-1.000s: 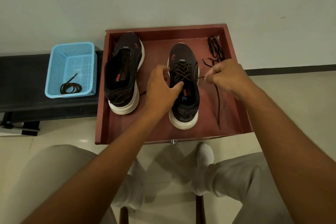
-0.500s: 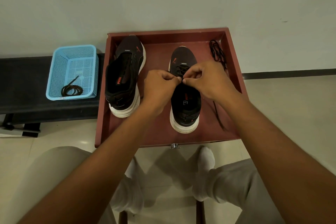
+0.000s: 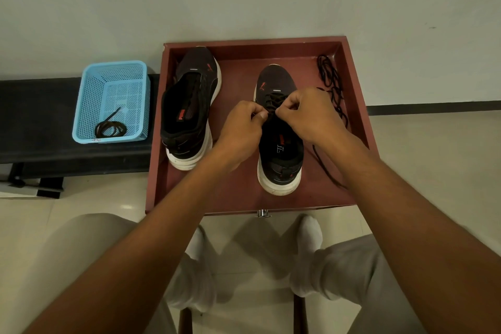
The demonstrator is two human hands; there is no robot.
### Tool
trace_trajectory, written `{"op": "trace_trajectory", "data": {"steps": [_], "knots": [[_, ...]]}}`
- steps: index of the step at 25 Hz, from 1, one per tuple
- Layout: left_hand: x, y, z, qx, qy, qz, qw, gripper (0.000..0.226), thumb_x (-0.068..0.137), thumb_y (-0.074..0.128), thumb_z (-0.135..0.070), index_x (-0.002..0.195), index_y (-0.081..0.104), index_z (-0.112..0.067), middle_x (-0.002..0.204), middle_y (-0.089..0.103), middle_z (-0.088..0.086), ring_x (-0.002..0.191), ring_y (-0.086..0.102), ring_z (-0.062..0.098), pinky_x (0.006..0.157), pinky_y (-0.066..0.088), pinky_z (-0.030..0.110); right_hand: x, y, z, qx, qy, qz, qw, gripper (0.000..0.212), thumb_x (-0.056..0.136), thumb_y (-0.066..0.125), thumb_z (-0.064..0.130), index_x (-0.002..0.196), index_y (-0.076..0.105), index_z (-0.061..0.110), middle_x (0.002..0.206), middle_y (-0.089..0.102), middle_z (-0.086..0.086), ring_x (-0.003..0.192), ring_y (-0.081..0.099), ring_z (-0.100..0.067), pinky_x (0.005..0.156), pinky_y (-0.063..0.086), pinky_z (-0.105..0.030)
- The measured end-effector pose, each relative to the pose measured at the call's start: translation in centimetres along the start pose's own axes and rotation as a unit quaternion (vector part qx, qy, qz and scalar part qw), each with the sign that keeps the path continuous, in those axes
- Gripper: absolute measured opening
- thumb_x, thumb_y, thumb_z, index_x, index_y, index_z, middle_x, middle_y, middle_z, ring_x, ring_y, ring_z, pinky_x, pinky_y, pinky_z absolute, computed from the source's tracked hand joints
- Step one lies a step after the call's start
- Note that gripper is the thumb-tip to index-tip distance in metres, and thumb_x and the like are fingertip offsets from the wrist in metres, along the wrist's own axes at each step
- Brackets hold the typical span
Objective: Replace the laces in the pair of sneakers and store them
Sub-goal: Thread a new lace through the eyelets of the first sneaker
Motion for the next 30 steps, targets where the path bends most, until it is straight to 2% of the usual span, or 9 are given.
{"op": "trace_trajectory", "data": {"steps": [2,6,10,13,17,20,25,27,30], "knots": [[0.0,-0.1,-0.1,0.012,0.003,-0.012,1.0,0.02,0.104,0.055,-0.014,0.091,0.07,-0.011,0.082,0.063,-0.007,0.071,0.058,-0.004,0.063,0.043,0.011,0.0,0.0,0.0,0.004,-0.001,0.005,1.0,0.015,0.095,0.071,0.023,0.081,0.075,0.017,0.076,0.071,0.006,0.073,0.069,-0.01,0.071,0.06,-0.033],[0.7,-0.4,-0.5,0.028,0.003,-0.065,0.997,0.016,0.095,0.068,-0.019,0.084,0.078,-0.012,0.079,0.074,0.0,0.075,0.071,0.01,0.072,0.061,0.033,-0.2,-0.3,0.2,0.01,-0.008,0.012,1.0,0.016,0.096,0.069,0.023,0.081,0.075,0.019,0.077,0.072,0.005,0.073,0.07,-0.011,0.072,0.061,-0.033],[0.6,-0.1,-1.1,0.072,0.012,-0.055,0.996,0.021,0.096,0.061,-0.016,0.082,0.073,-0.007,0.076,0.072,0.005,0.069,0.069,0.017,0.067,0.06,0.039,-0.2,0.0,0.1,0.013,0.005,0.007,1.0,0.018,0.095,0.069,0.021,0.081,0.076,0.013,0.077,0.073,0.003,0.073,0.071,-0.011,0.074,0.062,-0.035],[0.4,0.1,-0.2,-0.008,-0.012,0.01,1.0,0.03,0.096,0.049,-0.018,0.086,0.063,0.006,0.074,0.061,0.008,0.067,0.054,0.019,0.063,0.044,0.039,-0.1,0.1,-0.1,0.021,0.017,0.008,1.0,0.021,0.096,0.069,0.021,0.08,0.077,0.008,0.074,0.071,0.006,0.072,0.071,-0.01,0.073,0.062,-0.035],[0.2,-0.1,0.5,-0.138,-0.109,0.038,0.984,0.039,0.088,0.053,-0.031,0.09,0.066,0.006,0.083,0.06,0.01,0.079,0.056,0.022,0.074,0.044,0.041,0.0,0.5,0.3,0.01,0.015,0.023,1.0,0.025,0.096,0.069,0.02,0.077,0.078,0.007,0.071,0.072,0.0,0.07,0.071,-0.017,0.064,0.057,-0.03],[0.8,-0.6,-0.1,-0.026,-0.062,-0.006,0.998,0.03,0.094,0.068,-0.031,0.083,0.073,-0.003,0.079,0.071,0.008,0.076,0.068,0.024,0.072,0.054,0.041,0.0,0.5,0.4,0.004,0.013,0.028,1.0,0.026,0.096,0.067,0.02,0.079,0.077,0.003,0.079,0.075,-0.014,0.076,0.072,-0.029,0.07,0.059,-0.038],[0.9,-1.1,-0.4,0.037,-0.03,-0.055,0.997,0.015,0.094,0.07,-0.017,0.081,0.074,-0.012,0.079,0.071,0.004,0.073,0.066,0.015,0.076,0.058,0.04,-0.1,0.4,0.1,0.01,0.019,0.024,0.999,0.02,0.095,0.07,0.022,0.079,0.076,0.011,0.071,0.07,0.006,0.069,0.07,-0.01,0.067,0.057,-0.028],[0.3,-1.6,0.0,-0.073,-0.066,-0.039,0.994,0.017,0.099,0.062,-0.014,0.086,0.07,-0.008,0.087,0.072,0.008,0.076,0.064,0.014,0.075,0.058,0.038,0.0,0.4,0.0,0.013,0.025,0.025,0.999,0.021,0.096,0.07,0.023,0.079,0.076,0.012,0.069,0.067,0.012,0.067,0.066,-0.002,0.062,0.051,-0.02],[-0.3,-2.0,0.3,-0.303,-0.136,0.027,0.943,0.018,0.106,0.049,-0.009,0.103,0.065,-0.004,0.093,0.068,0.009,0.085,0.064,0.017,0.08,0.053,0.03,0.2,0.3,0.1,0.009,0.028,0.029,0.999,0.025,0.097,0.068,0.022,0.082,0.077,0.004,0.073,0.071,0.002,0.069,0.068,-0.01,0.061,0.053,-0.023]]}}
Point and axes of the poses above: each hand's wrist, its own x-axis towards the middle knuckle, its own y-axis out of the palm, z = x × y, the point moved 3 cm from there along x, towards the middle knuckle
